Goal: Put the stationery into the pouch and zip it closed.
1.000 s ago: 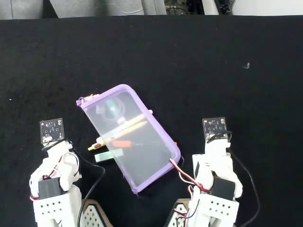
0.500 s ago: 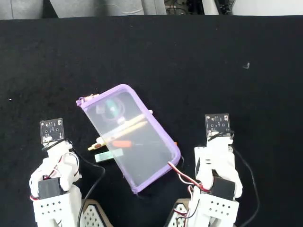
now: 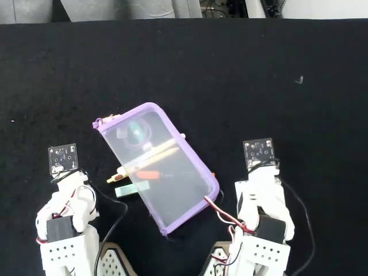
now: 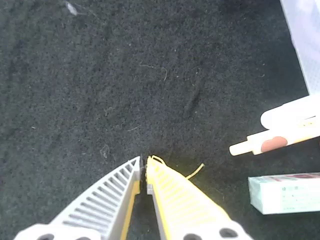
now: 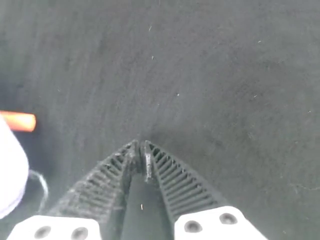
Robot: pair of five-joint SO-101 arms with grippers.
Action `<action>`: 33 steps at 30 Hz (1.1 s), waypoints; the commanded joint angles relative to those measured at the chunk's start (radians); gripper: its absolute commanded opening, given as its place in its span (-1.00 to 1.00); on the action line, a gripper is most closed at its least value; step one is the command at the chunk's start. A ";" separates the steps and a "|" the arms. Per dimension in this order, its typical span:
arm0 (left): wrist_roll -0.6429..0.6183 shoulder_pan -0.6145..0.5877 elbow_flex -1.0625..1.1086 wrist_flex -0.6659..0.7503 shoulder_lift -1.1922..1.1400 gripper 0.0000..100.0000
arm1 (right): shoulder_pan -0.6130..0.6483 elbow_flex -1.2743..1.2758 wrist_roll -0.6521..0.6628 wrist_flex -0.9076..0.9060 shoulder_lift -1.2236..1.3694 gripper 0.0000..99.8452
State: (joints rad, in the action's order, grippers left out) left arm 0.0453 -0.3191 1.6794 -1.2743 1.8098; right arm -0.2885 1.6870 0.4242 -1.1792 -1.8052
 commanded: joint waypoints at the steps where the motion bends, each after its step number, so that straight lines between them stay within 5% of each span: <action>1: 0.005 -0.001 0.021 0.018 0.003 -0.94 | -0.018 -0.004 0.037 -0.020 -0.088 -0.96; 9: 0.005 0.002 0.021 0.018 0.005 -0.94 | -0.011 -0.004 0.038 0.009 -0.088 -0.95; 18: 0.011 -0.030 0.021 0.003 0.006 -0.94 | 0.203 -0.019 0.071 0.068 -0.090 -0.59; 22: 0.014 -0.157 0.021 0.003 0.006 -0.94 | 0.302 -0.136 0.064 0.066 -0.082 -0.59; 29: 0.008 -0.567 0.019 0.037 0.009 -0.94 | 0.448 -0.398 0.005 0.066 -0.005 -0.59; 33: 0.005 -0.624 0.019 0.063 0.009 -0.94 | 0.543 -0.553 -0.061 0.089 0.245 -0.59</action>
State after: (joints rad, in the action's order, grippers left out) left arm 0.0514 -0.8899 1.6794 -1.2375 1.8098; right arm 0.1642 1.3142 0.4227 -1.1285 -1.7745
